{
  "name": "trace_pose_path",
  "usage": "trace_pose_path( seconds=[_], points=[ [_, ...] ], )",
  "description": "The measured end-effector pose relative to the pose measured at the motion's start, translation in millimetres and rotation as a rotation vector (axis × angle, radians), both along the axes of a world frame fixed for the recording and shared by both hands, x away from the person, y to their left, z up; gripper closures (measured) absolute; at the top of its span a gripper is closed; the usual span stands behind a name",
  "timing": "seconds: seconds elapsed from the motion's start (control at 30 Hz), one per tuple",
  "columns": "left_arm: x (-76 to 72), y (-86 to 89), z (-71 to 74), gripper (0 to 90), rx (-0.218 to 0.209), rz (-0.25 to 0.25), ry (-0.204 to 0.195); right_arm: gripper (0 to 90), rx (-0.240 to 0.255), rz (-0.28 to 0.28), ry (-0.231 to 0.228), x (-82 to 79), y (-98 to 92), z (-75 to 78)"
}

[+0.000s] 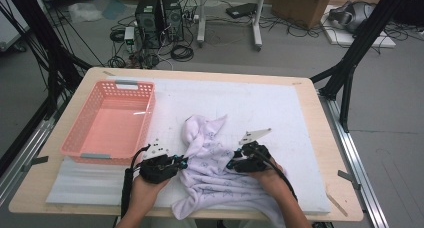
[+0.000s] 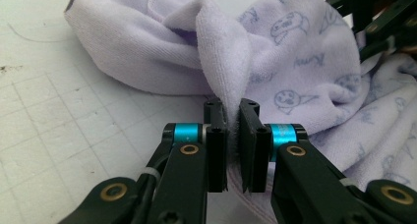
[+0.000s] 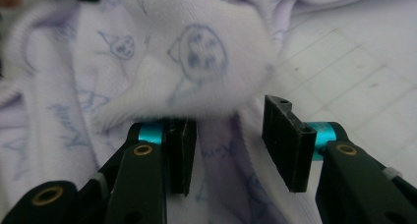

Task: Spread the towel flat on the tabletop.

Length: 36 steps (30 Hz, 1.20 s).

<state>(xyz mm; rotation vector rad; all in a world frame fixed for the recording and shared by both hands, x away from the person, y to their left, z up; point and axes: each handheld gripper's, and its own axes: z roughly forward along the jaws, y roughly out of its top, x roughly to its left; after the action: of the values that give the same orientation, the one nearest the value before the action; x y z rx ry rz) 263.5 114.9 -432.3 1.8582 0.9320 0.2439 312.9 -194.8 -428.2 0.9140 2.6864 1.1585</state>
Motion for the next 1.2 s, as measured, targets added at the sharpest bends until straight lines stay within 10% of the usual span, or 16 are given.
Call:
trace_pose_path(
  seconds=[0.13,0.4,0.6,0.8,1.2],
  points=[
    [-2.1,2.8,-3.1,82.6,0.000,0.000,0.008,82.6,-0.109,-0.041,-0.048,4.5,8.1,-3.7],
    [-5.0,-0.6,-8.1,82.9,0.015,0.002,0.023,84.9,-0.168,-0.327,-0.133,5.7,-49.8,2.9],
    [-1.9,-13.7,-11.0,83.0,0.009,-0.034,0.032,84.8,-0.139,-0.483,-0.095,-2.9,-106.4,2.8],
    [3.4,-30.3,-10.6,72.4,-0.001,-0.062,0.059,74.9,-0.141,-0.533,-0.076,-20.9,-123.8,4.6],
    [57.3,-59.0,25.4,51.2,0.031,-0.038,0.034,64.4,-0.034,-0.582,-0.191,-42.3,-146.4,8.5]
  ],
)
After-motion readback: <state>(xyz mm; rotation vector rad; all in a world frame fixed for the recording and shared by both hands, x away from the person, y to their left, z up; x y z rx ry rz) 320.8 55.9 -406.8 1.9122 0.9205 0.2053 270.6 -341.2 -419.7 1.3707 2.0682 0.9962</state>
